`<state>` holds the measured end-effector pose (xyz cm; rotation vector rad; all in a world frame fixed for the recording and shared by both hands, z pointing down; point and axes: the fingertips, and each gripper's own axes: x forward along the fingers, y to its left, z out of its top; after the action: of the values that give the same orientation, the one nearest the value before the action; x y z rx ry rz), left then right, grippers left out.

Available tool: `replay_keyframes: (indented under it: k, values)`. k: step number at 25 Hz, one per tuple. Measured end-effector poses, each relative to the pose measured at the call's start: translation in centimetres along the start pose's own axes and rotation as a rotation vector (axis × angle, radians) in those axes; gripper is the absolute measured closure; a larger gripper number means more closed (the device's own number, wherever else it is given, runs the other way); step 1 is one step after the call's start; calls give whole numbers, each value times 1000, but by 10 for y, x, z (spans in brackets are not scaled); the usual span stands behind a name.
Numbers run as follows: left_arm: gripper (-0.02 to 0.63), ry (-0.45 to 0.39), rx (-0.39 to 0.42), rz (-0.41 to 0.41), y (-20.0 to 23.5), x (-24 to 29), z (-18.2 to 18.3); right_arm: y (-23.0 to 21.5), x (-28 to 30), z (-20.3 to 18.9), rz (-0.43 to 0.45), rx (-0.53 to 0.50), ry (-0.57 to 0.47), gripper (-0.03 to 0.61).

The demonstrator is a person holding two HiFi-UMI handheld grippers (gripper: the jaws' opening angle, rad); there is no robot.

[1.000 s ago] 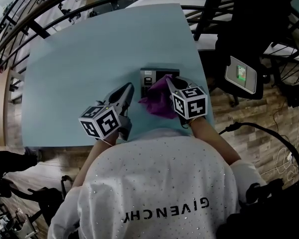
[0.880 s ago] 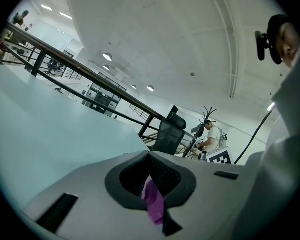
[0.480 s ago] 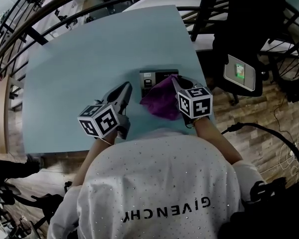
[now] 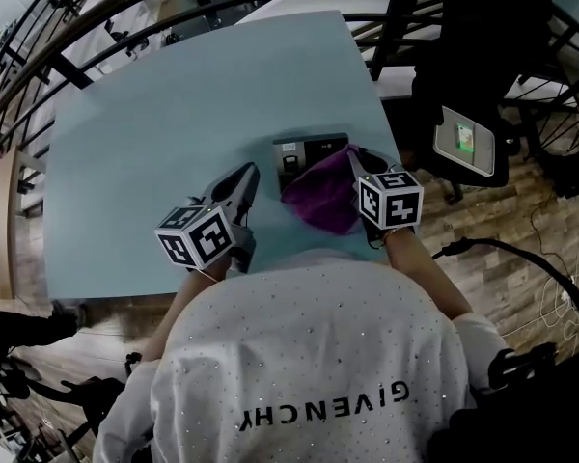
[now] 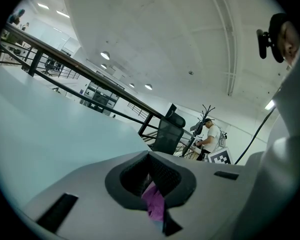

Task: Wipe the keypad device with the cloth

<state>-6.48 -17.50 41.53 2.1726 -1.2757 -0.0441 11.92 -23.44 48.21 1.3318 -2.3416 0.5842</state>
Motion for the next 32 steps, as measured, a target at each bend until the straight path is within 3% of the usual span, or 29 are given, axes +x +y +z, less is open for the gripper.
replay_keyframes:
  k: [4,9,17,25,32]
  values:
    - [614,7,-2,3,0,-1,-9,8,-3,4,20,2,-33,559]
    - [614,11,-5,12,3,-2,-10,55,5,16,161,-17,-51,560]
    - [614,4,-15,33,8,-12,-12,117,18,2,335,-99,10,558]
    - [614,-5,-37,84,23,-27,-15,147,33,-2,400,-139,41,560]
    - [614,-22,-56,114,33,-36,-15,147,38,-9,397,-138,68,558]
